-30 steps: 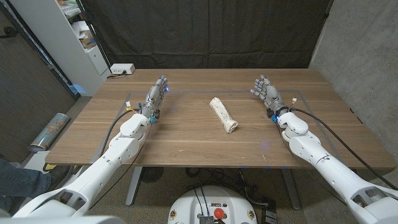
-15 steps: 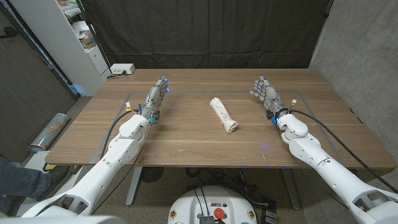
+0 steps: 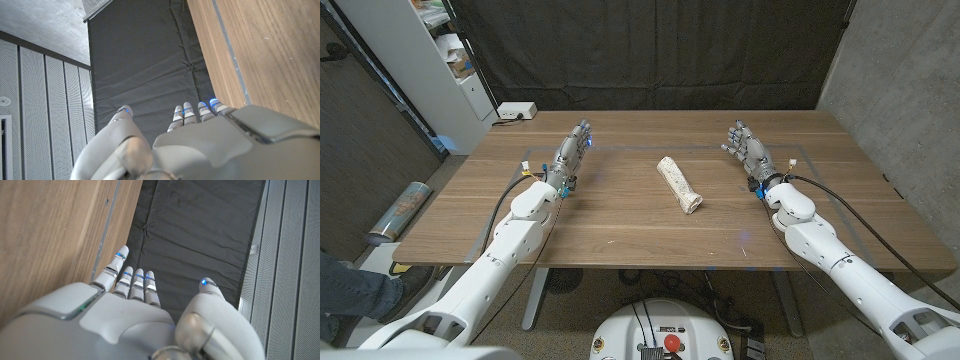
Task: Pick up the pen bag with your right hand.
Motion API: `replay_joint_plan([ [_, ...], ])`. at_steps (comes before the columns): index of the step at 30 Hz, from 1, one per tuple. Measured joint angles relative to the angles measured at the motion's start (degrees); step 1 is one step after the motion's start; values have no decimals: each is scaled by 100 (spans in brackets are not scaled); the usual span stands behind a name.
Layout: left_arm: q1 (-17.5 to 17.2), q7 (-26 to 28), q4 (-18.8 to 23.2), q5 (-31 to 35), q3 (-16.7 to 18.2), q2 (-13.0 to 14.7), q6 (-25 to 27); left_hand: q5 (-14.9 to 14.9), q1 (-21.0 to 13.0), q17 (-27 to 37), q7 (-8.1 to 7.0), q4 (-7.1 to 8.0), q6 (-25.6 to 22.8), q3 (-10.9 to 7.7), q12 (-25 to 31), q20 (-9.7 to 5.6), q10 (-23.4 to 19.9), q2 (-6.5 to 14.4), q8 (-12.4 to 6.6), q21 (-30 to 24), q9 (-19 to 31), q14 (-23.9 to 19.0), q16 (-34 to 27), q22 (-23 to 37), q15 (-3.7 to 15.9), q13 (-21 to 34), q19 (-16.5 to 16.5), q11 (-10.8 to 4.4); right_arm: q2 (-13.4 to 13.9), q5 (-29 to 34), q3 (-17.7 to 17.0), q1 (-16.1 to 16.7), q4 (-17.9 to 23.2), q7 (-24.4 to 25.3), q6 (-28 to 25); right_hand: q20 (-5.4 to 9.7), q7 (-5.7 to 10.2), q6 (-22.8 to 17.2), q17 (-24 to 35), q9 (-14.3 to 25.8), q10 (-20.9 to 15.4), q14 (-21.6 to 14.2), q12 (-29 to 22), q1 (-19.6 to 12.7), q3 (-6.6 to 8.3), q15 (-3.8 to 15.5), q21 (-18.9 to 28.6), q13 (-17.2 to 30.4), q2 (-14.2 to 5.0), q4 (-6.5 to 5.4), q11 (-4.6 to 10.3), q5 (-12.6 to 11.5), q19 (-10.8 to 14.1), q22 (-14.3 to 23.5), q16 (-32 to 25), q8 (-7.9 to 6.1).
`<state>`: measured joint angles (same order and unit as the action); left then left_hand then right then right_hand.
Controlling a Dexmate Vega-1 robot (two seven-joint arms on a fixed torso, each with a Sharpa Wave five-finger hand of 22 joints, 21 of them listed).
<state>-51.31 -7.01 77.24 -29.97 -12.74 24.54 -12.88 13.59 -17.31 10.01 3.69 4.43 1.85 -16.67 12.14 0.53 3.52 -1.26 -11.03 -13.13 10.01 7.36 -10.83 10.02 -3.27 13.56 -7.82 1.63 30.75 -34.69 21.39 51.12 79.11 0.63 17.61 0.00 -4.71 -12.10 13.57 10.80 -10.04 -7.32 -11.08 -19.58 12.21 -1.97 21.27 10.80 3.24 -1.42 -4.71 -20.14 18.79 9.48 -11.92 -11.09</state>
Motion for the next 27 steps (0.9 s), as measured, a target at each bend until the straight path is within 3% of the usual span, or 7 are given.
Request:
replay_joint_plan([
  [27, 105, -135, -208, 185, 80, -48, 2, 0, -22, -1, 31, -24, -31, -24, 0, 21, 0, 23, 0, 43, -1, 0, 0, -1, 0, -52, -21, 0, 253, 790, 281, 53, 552, 265, -71, 0, 0, 1, -53, -1, -31, -48, 0, -149, 22, 14, -113, -1, 28, 119, 30, 0, 0, -1, 0, 0],
])
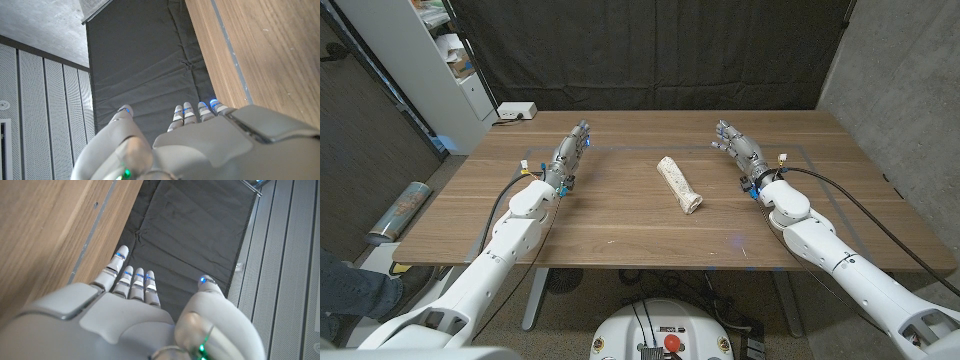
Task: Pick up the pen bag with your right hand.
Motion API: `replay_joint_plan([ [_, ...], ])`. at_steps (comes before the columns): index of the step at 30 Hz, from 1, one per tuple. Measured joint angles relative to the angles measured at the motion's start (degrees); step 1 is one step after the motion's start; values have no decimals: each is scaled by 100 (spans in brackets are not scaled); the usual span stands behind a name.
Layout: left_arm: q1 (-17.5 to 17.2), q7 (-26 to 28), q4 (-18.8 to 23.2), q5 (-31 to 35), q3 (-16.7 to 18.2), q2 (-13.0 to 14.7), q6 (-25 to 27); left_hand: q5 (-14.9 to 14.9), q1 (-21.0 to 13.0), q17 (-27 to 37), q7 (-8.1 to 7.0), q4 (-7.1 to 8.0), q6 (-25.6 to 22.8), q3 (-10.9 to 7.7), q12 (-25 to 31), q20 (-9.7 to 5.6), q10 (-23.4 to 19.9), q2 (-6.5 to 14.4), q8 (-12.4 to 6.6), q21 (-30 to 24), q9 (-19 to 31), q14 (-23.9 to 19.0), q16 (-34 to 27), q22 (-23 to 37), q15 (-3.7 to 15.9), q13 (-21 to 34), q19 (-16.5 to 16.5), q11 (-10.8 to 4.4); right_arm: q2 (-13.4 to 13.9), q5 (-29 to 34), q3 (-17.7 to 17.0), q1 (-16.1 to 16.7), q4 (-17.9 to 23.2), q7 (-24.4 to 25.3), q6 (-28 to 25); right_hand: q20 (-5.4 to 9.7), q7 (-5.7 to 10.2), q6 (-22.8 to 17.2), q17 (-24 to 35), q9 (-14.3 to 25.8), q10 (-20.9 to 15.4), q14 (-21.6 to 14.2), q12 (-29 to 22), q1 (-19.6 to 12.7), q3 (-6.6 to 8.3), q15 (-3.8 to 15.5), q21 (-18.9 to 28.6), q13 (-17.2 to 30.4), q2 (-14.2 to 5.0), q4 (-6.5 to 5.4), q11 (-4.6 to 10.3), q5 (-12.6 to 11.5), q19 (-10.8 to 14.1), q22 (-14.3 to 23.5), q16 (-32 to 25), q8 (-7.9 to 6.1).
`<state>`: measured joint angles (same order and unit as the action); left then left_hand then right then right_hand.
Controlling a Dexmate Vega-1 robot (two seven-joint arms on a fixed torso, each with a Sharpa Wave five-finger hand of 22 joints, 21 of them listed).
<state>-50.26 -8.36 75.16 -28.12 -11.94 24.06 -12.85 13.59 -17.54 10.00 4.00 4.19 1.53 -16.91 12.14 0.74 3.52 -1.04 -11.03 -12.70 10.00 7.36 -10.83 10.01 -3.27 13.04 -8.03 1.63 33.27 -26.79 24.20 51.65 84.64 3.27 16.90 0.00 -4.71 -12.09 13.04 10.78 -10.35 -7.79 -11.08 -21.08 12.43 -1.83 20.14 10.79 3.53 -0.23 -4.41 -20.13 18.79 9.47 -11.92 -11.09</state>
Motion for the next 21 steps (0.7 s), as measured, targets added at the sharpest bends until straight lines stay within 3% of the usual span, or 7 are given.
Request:
replay_joint_plan([
  [21, 93, -99, -116, 27, -19, -29, -23, 0, 0, 0, -32, -48, -32, 2, 0, 0, -21, 0, 0, 23, 0, 0, 0, -1, 0, -27, 0, -20, 108, 726, 128, 45, 255, 296, -5, 0, 22, 22, 1, 0, 22, 0, 0, -70, -24, 0, -65, 0, 8, 24, 22, 0, 0, 0, 0, 0],
])
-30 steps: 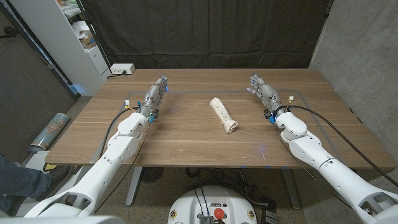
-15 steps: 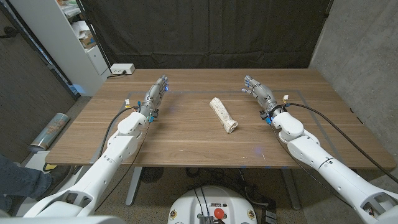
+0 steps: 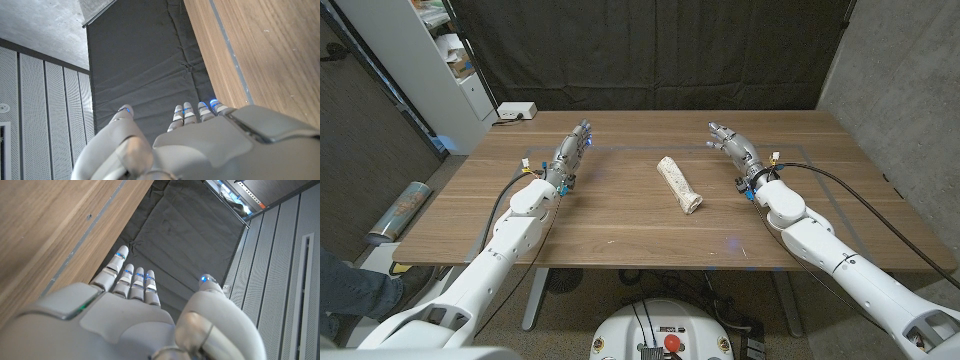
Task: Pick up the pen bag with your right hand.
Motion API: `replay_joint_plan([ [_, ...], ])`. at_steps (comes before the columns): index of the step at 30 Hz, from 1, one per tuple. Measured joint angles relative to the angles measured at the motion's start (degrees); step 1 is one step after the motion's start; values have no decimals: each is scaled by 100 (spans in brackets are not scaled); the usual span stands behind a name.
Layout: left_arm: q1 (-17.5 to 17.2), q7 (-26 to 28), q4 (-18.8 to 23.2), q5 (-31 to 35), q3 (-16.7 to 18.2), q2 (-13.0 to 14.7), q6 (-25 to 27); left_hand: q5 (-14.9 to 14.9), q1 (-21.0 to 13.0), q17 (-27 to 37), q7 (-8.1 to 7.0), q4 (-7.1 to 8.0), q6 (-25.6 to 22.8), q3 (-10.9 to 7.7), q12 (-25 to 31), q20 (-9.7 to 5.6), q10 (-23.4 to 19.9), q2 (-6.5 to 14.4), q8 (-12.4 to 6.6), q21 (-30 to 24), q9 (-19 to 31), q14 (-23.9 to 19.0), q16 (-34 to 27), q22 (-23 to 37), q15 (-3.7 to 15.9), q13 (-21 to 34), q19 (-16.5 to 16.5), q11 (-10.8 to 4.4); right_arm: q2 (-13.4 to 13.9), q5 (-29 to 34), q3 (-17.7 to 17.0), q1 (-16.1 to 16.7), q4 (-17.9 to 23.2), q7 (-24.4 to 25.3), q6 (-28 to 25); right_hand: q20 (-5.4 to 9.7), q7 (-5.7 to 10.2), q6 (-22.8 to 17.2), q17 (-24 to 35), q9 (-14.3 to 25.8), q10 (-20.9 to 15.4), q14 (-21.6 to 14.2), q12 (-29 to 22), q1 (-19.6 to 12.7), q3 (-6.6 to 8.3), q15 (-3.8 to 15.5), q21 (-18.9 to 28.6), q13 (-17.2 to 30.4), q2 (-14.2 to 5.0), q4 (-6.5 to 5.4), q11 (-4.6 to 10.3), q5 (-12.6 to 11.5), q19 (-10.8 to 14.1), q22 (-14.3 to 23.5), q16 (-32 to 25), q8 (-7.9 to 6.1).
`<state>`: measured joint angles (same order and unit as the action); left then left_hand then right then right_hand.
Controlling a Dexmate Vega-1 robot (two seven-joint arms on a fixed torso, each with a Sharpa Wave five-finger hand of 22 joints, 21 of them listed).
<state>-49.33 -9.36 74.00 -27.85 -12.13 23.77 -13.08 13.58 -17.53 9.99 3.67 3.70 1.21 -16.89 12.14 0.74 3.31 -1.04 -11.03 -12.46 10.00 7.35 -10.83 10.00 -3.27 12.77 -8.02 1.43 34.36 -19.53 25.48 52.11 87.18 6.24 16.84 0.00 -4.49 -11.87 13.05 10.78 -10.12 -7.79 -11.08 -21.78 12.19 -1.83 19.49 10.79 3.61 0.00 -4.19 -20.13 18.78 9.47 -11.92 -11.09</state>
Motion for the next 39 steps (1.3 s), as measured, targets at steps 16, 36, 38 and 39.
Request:
replay_joint_plan([
  [16, 68, -57, -76, 16, -11, -13, -3, 0, 0, 0, -31, 0, -31, 0, 0, 21, 0, 0, 0, 39, 0, 0, 0, 0, 0, -26, -21, 0, 32, 667, 51, 79, 148, 340, 25, -63, 72, -73, -28, 0, -1, 10, 0, 1, 24, 54, -132, 30, 0, 24, 0, 0, -63, 0, 0, 0],
  [36, 145, -121, -186, 51, -46, -33, -3, -25, 0, 0, -30, -23, -30, 23, 0, 82, -20, 0, 0, 61, 0, -13, 0, -1, 12, -53, -19, -20, 141, 1258, 70, 121, 359, 537, -91, -315, 207, -208, -27, -1, -116, -21, -45, -21, 0, 41, -364, 28, -23, 47, 73, -24, -358, 0, 0, -45],
  [38, 155, -134, -203, 57, -49, -34, -3, -25, 0, -1, -29, -23, -31, 23, 0, 82, -20, 0, 0, 61, 0, -13, 0, -1, 12, -53, -19, -20, 170, 1328, 80, 124, 411, 551, -127, -348, 235, -197, -27, -1, -125, -21, -45, -21, 0, 41, -408, 28, -23, 47, 81, -24, -391, 0, 0, -45],
  [39, 161, -134, -208, 57, -50, -34, -3, -25, 0, 0, -15, -23, -45, 23, 0, 81, -20, 0, 0, 61, 0, -12, 0, 0, 12, -53, -19, -20, 177, 1370, 82, 124, 424, 559, -150, -370, 260, -195, -27, -1, -125, -21, -45, -21, 0, 41, -424, 28, -23, 47, 81, -23, -413, 0, 0, -45],
])
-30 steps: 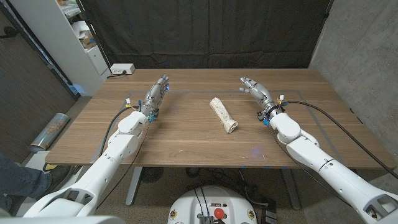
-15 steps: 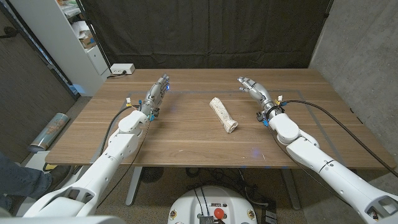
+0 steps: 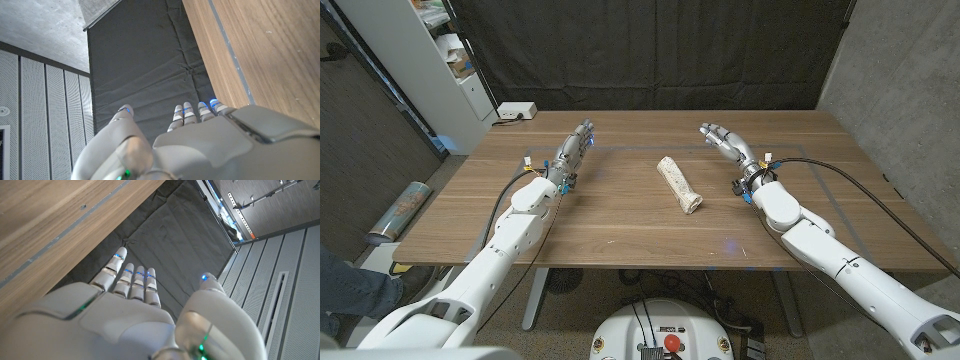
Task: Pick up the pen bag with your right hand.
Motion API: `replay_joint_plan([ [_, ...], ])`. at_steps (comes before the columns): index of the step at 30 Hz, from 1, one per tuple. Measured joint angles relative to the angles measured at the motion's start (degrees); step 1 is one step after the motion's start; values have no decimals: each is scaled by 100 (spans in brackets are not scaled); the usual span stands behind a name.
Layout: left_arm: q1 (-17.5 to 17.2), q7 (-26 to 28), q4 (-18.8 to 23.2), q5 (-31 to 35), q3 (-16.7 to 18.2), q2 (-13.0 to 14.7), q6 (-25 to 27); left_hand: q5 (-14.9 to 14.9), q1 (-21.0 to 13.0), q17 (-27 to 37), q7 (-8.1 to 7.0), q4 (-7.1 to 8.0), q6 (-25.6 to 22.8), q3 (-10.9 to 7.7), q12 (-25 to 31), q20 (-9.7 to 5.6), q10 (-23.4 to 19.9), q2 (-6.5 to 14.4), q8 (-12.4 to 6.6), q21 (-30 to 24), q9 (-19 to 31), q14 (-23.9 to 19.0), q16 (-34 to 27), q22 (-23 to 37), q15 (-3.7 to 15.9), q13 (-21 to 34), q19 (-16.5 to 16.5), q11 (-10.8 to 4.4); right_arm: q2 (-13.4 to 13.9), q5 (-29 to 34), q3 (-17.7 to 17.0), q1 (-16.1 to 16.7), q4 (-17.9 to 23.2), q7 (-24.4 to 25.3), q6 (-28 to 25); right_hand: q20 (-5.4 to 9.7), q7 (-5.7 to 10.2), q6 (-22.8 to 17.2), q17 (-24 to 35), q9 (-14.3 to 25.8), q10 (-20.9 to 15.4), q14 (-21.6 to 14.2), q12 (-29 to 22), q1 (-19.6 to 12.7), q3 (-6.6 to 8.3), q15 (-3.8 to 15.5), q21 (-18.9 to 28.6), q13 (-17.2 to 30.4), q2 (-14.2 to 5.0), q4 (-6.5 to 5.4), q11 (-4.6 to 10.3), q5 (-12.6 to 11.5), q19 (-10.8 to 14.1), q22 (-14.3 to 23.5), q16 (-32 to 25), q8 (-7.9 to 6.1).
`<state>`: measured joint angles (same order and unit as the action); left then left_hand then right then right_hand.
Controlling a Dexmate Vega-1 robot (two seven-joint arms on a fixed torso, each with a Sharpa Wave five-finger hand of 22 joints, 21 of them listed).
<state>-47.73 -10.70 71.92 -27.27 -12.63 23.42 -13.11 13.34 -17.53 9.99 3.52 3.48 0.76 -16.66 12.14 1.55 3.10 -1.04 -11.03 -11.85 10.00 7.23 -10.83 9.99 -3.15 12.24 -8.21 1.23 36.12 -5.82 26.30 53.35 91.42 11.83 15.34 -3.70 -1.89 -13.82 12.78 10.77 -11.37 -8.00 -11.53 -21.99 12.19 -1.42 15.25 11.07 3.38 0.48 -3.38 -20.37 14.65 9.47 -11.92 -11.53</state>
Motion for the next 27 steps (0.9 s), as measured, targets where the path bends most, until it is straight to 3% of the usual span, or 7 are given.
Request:
replay_joint_plan([
  [10, 36, -39, -27, 22, -7, 0, 0, 0, -30, 22, 18, 0, -18, 0, 0, 0, 0, 30, 0, 0, 0, 0, 0, 0, 0, -27, 0, 0, 123, 412, 36, 19, 258, 101, -251, -177, 17, 0, -28, 0, -10, 23, 0, -18, -21, -26, -67, 28, 18, 27, 11, -22, -48, 0, 0, 0],
  [21, 90, -45, -59, 37, -21, 6, 0, 1, -30, 30, -5, -24, -57, 24, 0, -1, 0, 30, 0, 0, 0, 0, 0, 0, 0, -27, 0, 0, 251, 987, 90, 72, 600, 265, -666, -380, 16, 0, -54, 0, -10, -21, 0, -106, 0, -210, -129, 27, 46, 95, 10, -22, -9, 0, 0, 0],
  [27, 144, -61, -113, 56, -43, -18, 0, 1, -30, 29, -5, -24, -56, 24, 0, 31, 0, 30, 0, 22, 0, 0, 0, 0, 0, -27, -32, 0, 282, 1303, 129, 95, 741, 362, -921, -420, 16, 0, -54, 0, -10, -40, 0, -161, -7, -228, -129, 27, 40, 119, 10, -22, 33, 0, 0, 0],
])
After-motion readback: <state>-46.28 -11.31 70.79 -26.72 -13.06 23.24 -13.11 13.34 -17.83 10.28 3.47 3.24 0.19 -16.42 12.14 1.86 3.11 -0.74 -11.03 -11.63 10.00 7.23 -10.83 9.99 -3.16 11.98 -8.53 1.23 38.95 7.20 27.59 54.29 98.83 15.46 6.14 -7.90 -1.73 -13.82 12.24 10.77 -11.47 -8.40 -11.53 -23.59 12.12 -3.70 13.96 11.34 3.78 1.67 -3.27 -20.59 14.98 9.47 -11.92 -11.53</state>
